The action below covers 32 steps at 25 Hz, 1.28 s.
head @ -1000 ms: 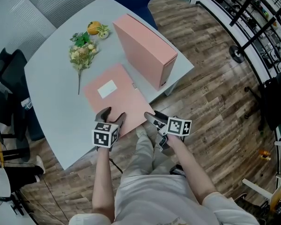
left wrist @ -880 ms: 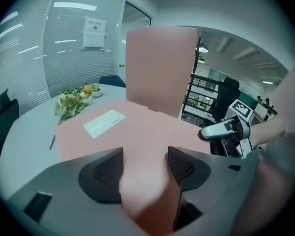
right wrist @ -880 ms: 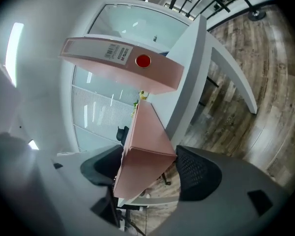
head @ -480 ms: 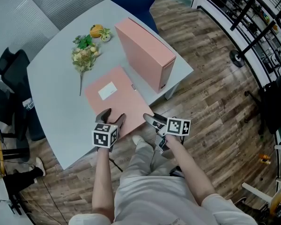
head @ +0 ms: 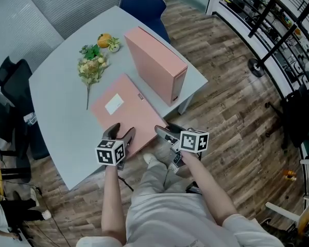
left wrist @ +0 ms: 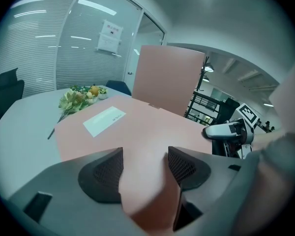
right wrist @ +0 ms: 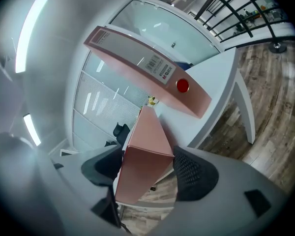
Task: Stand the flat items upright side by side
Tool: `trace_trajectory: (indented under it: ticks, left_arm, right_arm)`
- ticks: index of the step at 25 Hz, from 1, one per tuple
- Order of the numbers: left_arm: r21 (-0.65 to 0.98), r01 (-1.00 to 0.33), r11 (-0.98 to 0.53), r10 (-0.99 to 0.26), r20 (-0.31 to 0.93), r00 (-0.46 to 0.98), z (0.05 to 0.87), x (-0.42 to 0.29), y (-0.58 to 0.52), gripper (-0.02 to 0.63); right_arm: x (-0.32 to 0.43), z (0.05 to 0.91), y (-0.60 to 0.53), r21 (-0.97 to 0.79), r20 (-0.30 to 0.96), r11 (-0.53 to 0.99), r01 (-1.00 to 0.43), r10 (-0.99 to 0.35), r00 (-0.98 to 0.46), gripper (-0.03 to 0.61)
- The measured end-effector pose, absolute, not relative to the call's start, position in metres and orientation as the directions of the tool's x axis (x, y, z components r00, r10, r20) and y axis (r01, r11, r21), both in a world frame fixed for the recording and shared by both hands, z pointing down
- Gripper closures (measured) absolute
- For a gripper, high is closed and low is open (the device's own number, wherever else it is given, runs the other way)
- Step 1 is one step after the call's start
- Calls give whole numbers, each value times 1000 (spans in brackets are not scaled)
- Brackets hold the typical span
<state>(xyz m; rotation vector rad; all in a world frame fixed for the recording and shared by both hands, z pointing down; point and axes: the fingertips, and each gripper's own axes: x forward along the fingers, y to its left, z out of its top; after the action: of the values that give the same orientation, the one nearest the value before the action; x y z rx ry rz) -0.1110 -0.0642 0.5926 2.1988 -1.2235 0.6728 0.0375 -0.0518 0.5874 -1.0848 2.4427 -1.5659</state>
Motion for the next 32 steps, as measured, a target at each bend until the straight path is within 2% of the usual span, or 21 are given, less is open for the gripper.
trace_trajectory:
  ticks: [14, 32]
  left_arm:
    - [345, -849, -400, -646, 551, 528, 571, -107, -60, 337]
    - [554, -774, -308, -686, 435, 584, 559, -116, -51, 337]
  right_arm:
    - [40, 529, -53, -659, 336, 410, -630, -589, -735, 247]
    - [20, 472, -42, -452, 334, 598, -662, -574, -747, 273]
